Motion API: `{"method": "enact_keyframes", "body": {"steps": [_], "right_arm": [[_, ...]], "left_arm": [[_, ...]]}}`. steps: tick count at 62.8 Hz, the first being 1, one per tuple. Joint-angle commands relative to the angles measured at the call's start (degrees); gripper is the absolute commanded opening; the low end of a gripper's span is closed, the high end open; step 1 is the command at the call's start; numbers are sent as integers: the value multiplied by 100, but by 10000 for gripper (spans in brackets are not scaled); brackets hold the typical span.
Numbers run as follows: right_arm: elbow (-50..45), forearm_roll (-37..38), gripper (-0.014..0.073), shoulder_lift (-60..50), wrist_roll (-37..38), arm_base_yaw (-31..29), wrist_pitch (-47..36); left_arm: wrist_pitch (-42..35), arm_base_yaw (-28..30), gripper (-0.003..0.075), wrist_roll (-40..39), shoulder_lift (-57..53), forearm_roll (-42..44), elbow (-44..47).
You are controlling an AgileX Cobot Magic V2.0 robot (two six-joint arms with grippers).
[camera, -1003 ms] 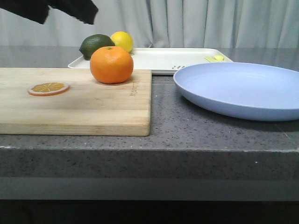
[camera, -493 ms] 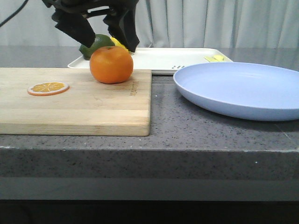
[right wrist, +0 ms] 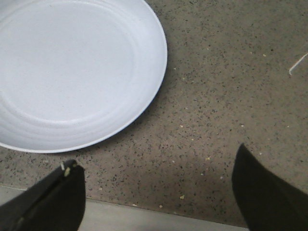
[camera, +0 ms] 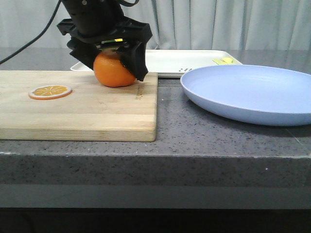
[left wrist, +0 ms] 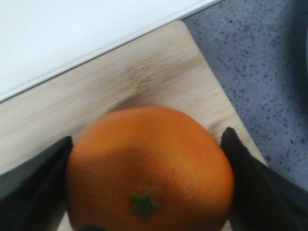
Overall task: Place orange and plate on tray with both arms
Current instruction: 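Lower the left gripper over the orange and close on it, then lift the orange with the left gripper and set it on the blue plate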
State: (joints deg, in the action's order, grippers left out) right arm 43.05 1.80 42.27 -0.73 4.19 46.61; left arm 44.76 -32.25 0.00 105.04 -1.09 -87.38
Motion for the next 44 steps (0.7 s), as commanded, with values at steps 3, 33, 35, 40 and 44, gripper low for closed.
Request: {"method": "enact_keyframes", "body": {"steps": [3,33,35,40,44], "right_arm": [[196,-1,625,-4,-42,-5,-329],[196,-1,625,-4,-42,-5,-393],[196,-1,625,-4,-42,-5,-397],[196,-1,625,-4,-42,-5,-408],[196,-1,625,-4,-42,-5,-408]], "left_arm": [[-239,-36,405,0,-281,-50,-214],[-100,-1098,443,0,134,-38,-1564],[-67,-1190,443,0,281,-38,-1721],[34,-1405,443,0,601,-38,-2108],[105,-1558,443,0,850,-38,-2448]]}}
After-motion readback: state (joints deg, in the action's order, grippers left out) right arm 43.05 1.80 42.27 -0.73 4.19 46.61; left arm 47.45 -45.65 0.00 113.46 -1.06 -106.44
